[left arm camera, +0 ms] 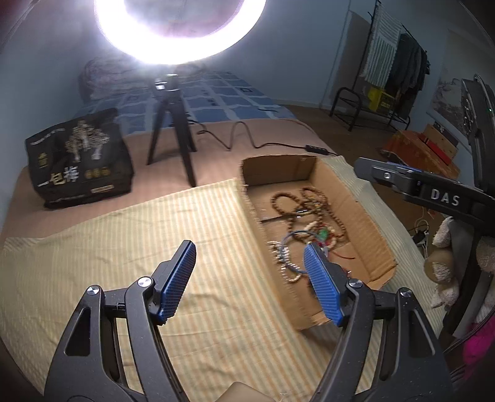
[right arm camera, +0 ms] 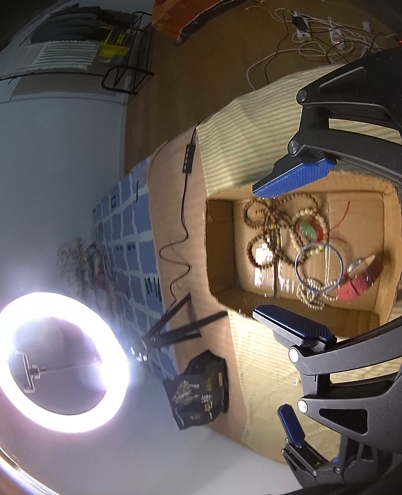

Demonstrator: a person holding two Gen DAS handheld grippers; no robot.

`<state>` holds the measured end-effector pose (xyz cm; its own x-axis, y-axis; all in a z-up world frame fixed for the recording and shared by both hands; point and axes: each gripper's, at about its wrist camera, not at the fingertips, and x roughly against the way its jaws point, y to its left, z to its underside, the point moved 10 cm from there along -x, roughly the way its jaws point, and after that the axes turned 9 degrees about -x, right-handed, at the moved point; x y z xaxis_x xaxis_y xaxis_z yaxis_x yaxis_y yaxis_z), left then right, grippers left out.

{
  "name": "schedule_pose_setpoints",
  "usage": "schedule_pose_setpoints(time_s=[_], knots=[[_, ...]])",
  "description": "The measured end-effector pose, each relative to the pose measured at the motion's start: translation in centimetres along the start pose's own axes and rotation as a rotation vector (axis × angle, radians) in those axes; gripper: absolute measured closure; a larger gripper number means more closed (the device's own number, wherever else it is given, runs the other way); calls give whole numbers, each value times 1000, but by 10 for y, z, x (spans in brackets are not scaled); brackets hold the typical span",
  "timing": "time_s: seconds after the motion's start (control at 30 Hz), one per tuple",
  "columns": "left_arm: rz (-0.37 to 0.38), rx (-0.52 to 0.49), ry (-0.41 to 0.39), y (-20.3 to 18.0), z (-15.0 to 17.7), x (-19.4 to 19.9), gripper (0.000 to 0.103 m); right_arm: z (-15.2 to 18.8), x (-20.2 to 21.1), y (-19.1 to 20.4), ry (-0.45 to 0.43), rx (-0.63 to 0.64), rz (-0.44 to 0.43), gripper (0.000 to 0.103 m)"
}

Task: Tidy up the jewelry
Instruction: 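Move both tools back to the two white pearl earrings on the cloth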

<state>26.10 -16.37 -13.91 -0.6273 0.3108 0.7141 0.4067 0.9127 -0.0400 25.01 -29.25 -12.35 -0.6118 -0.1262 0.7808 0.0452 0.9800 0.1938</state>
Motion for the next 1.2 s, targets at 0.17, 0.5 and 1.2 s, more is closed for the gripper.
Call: schedule_pose_setpoints(time_s=[0.17,0.5,1.2], knots=[[-43,4,-2,32,11,14,28,4,-2,24,5,20,-46,32],[-91,112,-6,110,57,41,28,21,-18,82,64,6,-181,32],[-4,24,160,101,145,-10,66,101,-90,180,298,122,-301,63]])
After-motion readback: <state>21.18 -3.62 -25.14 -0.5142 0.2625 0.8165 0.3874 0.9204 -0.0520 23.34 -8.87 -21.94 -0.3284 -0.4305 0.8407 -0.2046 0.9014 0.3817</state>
